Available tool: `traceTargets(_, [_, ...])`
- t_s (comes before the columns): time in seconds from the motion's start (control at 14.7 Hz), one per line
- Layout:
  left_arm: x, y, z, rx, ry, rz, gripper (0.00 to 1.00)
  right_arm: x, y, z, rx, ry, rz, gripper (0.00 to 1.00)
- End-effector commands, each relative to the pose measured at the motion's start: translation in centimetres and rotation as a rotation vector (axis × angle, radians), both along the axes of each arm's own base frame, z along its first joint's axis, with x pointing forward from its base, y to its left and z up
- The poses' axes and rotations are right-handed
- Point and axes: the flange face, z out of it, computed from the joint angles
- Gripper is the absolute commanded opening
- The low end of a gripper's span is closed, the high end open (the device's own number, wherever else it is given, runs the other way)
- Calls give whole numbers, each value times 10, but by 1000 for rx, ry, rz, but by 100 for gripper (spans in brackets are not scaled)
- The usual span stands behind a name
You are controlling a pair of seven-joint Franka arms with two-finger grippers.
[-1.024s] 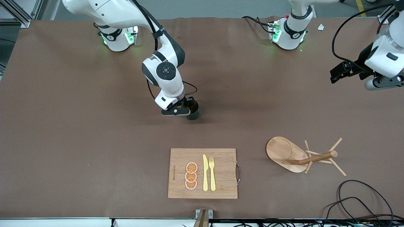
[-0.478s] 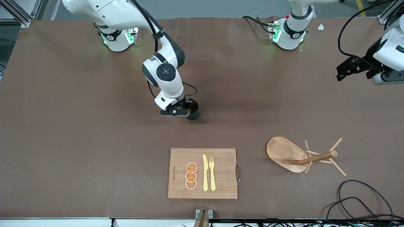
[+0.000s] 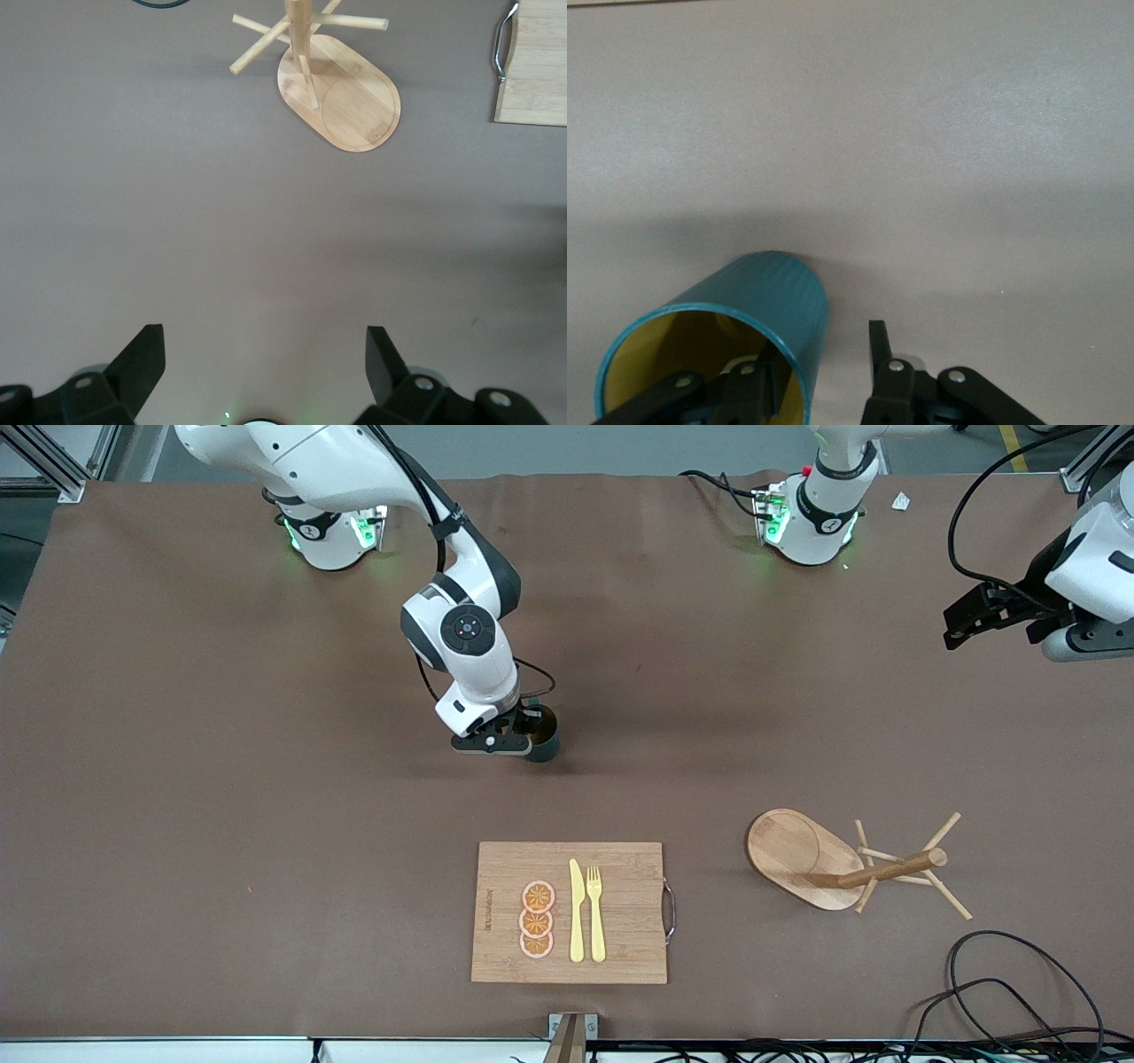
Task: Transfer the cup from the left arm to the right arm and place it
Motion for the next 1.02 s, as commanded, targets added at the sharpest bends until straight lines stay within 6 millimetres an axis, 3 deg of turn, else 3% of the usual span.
traceTargets(0.0, [-4, -3, 4, -17, 6, 1, 100, -2, 11, -3, 0, -9, -24, 20])
traceTargets(0.41, [-4, 4, 7, -16, 6, 10, 100, -1, 14, -2, 0, -9, -20, 3])
traceTargets(0.61, [-4, 6, 6, -16, 6, 10, 100, 22, -17, -3, -17, 6, 12, 0])
traceTargets(0.75, [-4, 5, 7, -15, 4, 13, 100, 24, -32, 0, -66, 61, 81, 0])
traceTargets(0.96, [-4, 6, 8, -10, 2, 13, 100, 42, -70, 22, -78, 75, 236, 0])
